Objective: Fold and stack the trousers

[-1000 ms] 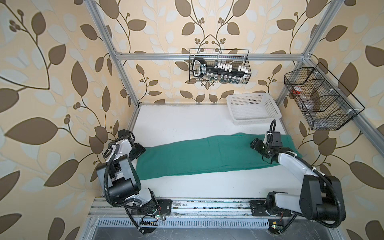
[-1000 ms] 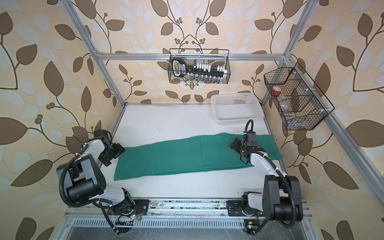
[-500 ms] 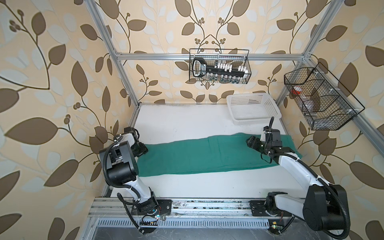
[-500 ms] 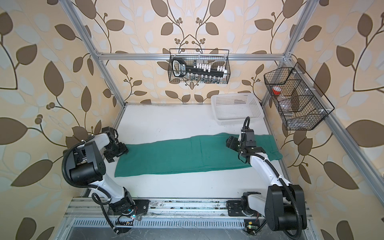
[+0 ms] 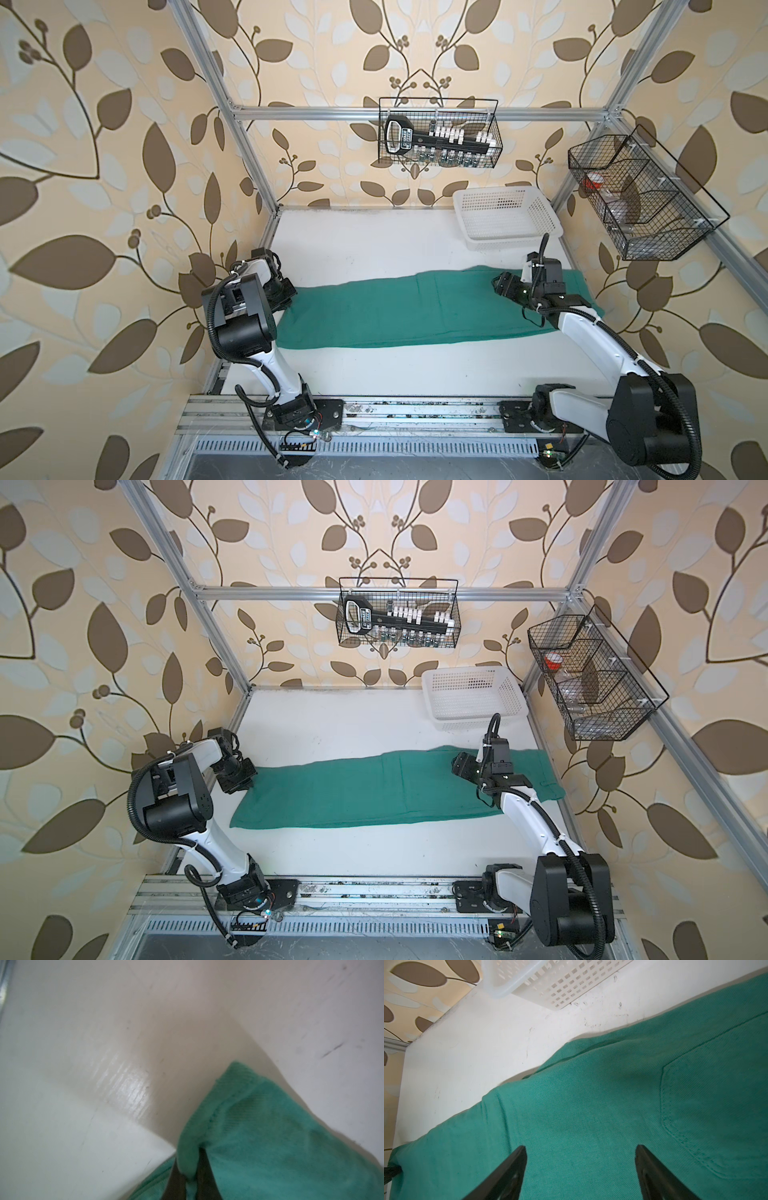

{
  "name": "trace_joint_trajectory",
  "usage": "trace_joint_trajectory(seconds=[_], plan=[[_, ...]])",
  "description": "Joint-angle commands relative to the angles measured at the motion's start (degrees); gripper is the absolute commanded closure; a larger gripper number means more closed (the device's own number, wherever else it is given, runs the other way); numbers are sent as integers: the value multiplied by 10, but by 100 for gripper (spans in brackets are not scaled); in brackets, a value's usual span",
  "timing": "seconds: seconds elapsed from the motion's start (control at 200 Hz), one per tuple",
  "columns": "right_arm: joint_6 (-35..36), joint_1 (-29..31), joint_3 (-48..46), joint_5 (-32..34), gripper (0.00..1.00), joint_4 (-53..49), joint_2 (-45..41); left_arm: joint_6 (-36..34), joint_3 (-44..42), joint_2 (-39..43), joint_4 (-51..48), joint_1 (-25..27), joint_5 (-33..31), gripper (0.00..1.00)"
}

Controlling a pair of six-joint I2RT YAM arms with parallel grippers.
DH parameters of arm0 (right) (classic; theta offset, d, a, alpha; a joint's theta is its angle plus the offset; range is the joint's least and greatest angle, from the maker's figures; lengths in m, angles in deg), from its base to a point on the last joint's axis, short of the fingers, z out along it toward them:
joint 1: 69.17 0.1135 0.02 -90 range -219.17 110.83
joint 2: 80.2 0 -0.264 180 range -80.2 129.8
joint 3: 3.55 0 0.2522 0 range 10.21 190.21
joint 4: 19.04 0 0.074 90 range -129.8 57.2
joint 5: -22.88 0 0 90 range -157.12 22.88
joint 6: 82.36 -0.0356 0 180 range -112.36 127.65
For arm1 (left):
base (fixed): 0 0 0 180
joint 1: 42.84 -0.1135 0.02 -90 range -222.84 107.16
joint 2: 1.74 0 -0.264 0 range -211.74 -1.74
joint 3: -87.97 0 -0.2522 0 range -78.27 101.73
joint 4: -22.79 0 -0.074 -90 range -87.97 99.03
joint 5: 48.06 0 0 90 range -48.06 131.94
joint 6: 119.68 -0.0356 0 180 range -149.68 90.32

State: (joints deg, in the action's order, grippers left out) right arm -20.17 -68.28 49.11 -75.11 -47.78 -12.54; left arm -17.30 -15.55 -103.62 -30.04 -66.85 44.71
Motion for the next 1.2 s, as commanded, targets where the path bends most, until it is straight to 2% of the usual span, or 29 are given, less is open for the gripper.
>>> trace_joint_trajectory(seconds=[0.0,0.11,0.305,0.475,0.55,0.69,0.865,1.0,1.195], plan=[[1,7,4,-10,18,0,-13,-6,-10,-3,-31,-4,-47,100],[-2,16,2,-9,18,5,-12,5,3,24,-53,-4,-66,100],[-1,33,2,-4,17,7,-13,34,59,68,-102,-5,-175,100],[-6,54,1,-5,17,12,-9,49,136,62,-149,-5,-239,100],[-9,63,-2,-8,17,18,-4,53,172,54,-176,-5,-243,100],[-17,73,-7,-19,17,27,8,71,200,65,-212,-3,-194,100],[-17,76,-10,-36,16,34,17,99,194,115,-251,25,-76,100],[-21,75,-14,-45,16,46,25,147,182,167,-256,82,-6,100],[-20,76,-24,-69,14,66,23,257,194,191,-248,204,37,100]])
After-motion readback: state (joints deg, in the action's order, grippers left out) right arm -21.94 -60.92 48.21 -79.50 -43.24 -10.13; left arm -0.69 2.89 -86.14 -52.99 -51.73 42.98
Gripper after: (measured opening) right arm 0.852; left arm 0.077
